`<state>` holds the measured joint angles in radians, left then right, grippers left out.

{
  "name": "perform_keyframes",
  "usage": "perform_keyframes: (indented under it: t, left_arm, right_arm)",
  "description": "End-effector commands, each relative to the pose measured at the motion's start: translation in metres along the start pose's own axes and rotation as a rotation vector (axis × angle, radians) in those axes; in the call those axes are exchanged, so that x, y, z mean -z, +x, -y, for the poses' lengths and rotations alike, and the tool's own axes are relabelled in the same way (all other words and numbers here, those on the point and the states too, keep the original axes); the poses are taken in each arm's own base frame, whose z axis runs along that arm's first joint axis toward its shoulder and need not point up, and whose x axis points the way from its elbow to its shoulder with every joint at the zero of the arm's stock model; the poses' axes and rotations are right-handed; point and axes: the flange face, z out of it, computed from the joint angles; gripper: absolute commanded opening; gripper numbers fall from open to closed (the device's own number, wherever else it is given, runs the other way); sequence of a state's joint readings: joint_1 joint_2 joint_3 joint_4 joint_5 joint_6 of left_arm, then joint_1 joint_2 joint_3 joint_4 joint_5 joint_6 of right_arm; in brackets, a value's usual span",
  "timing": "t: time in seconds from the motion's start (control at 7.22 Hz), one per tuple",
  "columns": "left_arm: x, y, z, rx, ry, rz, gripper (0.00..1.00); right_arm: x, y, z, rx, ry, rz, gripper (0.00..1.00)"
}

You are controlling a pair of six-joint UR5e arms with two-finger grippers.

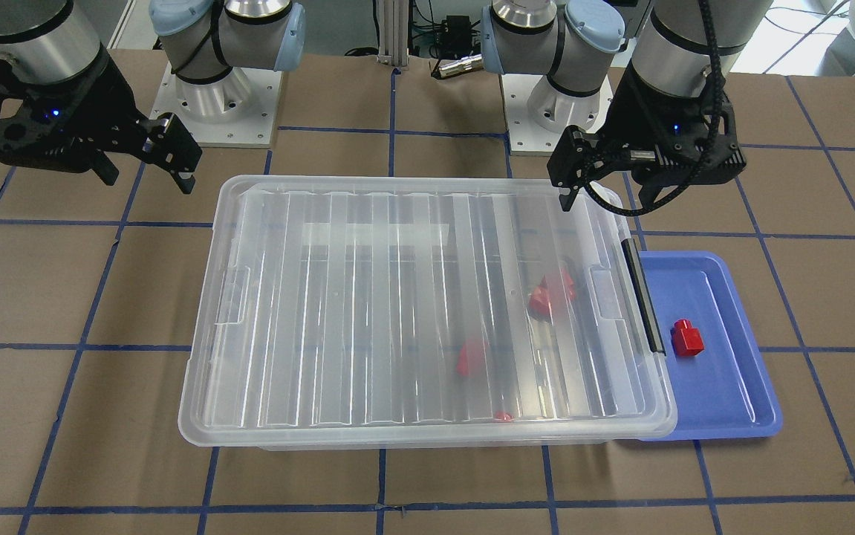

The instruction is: Place red block in blue tray from box

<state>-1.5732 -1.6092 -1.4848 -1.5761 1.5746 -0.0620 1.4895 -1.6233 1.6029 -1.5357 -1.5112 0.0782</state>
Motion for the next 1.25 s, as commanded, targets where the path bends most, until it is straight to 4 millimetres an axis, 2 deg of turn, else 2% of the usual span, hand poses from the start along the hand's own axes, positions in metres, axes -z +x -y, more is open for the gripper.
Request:
perform_keyframes:
  t: [0.0,0.42,0.69,0.97,1.11]
  left_arm:
    - [0.001,0.000,-0.002,-0.061,0.002,0.004,1.00]
    - [0.001,-0.001,-0.004,-0.067,0.003,0.010,1.00]
    - [0.003,0.000,-0.001,-0.067,0.007,-0.002,1.00]
    - [0.013,0.000,-0.006,-0.069,0.027,0.006,1.00]
    - [0.009,0.001,-0.007,-0.070,0.019,0.008,1.00]
  right_arm:
    - [0.015,-0.002,-0.019,-0.004,0.017,-0.015,1.00]
    - [0.021,-0.001,-0.023,-0.014,0.030,-0.020,1.00]
    - [0.012,-0.002,-0.018,-0.015,0.009,-0.024,1.00]
    - [0.013,-0.005,-0.019,-0.010,0.009,-0.018,1.00]
    - [0.011,-0.012,-0.021,0.006,0.009,-0.018,1.00]
